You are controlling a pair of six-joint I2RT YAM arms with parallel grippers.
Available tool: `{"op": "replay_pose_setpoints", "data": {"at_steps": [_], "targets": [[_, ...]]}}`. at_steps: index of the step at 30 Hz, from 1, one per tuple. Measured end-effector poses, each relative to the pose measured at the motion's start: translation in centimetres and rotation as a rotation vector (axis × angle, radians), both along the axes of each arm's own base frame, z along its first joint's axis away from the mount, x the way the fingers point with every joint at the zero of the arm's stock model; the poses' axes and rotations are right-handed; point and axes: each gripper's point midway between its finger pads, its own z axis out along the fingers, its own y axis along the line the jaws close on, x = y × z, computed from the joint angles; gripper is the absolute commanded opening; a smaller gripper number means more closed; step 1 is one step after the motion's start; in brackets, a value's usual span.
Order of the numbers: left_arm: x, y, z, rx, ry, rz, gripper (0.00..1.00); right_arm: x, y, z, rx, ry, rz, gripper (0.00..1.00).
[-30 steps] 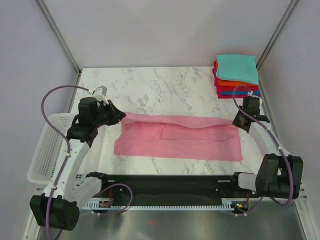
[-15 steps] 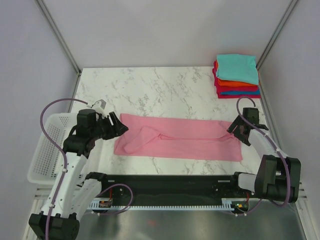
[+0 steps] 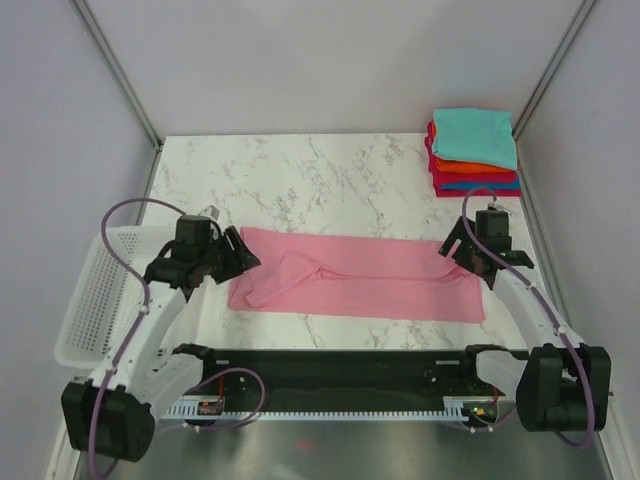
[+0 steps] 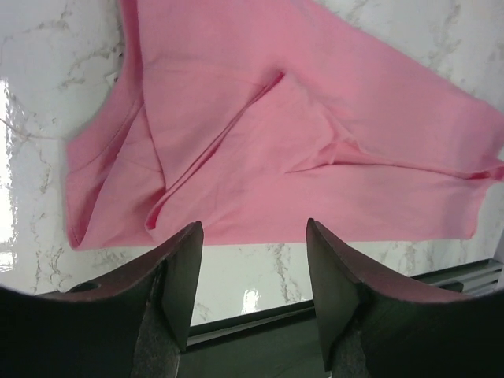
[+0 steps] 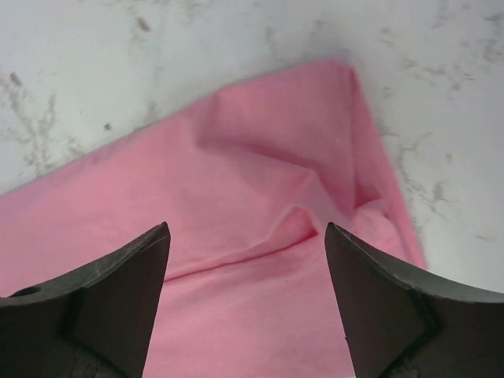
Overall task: Fold and stack the t-shirts
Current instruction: Fold the tshirt
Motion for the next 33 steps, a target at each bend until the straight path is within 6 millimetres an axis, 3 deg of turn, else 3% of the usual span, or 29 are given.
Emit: {"op": "replay_pose_setpoints", "data": {"at_steps": [3, 6, 12, 17, 21, 24, 26, 28, 31, 33], "targets": [[0.8, -0.8, -3.7, 0.036, 0.125, 0.013, 0.62, 0.7, 2.8, 0.5, 0.000, -0.022, 0.105, 0.87], [1.5, -1.7, -6.5, 0.059, 0.204, 0.014, 0.62, 1.4, 4.3, -0.5, 0.006, 0.001, 0.162, 0.87], [3.2, -3.0, -12.8, 0.095, 0.369, 0.032, 0.61, 2.1, 6.5, -5.7, -0.013, 0.171, 0.262, 0.89], [9.1, -3.4, -12.5, 0.146, 0.339, 0.067, 0.61, 4.3, 8.1, -5.8, 0.024, 0.141, 0.318, 0.89], [14.2, -3.0, -12.5, 0.209, 0.300, 0.098, 0.61, 4.4, 11.2, -5.3, 0.151, 0.038, 0.380, 0.89], [19.5, -3.4, -12.5, 0.243, 0.279, 0.102, 0.63, 2.4, 15.0, -4.7, 0.302, -0.035, 0.421, 0.89], [23.6, -4.1, -12.1, 0.245, 0.241, 0.096, 0.63, -0.2, 18.5, -4.4, 0.415, -0.064, 0.444, 0.91], [28.2, -5.2, -11.9, 0.242, 0.190, 0.088, 0.63, -4.6, 23.4, -4.0, 0.528, -0.060, 0.510, 0.93], [33.0, -7.1, -11.7, 0.217, 0.137, 0.063, 0.64, -11.3, 29.6, -3.7, 0.651, 0.045, 0.626, 0.94], [35.7, -9.2, -11.2, 0.170, 0.084, 0.018, 0.70, -13.5, 32.2, -3.5, 0.667, 0.111, 0.670, 0.95]]}}
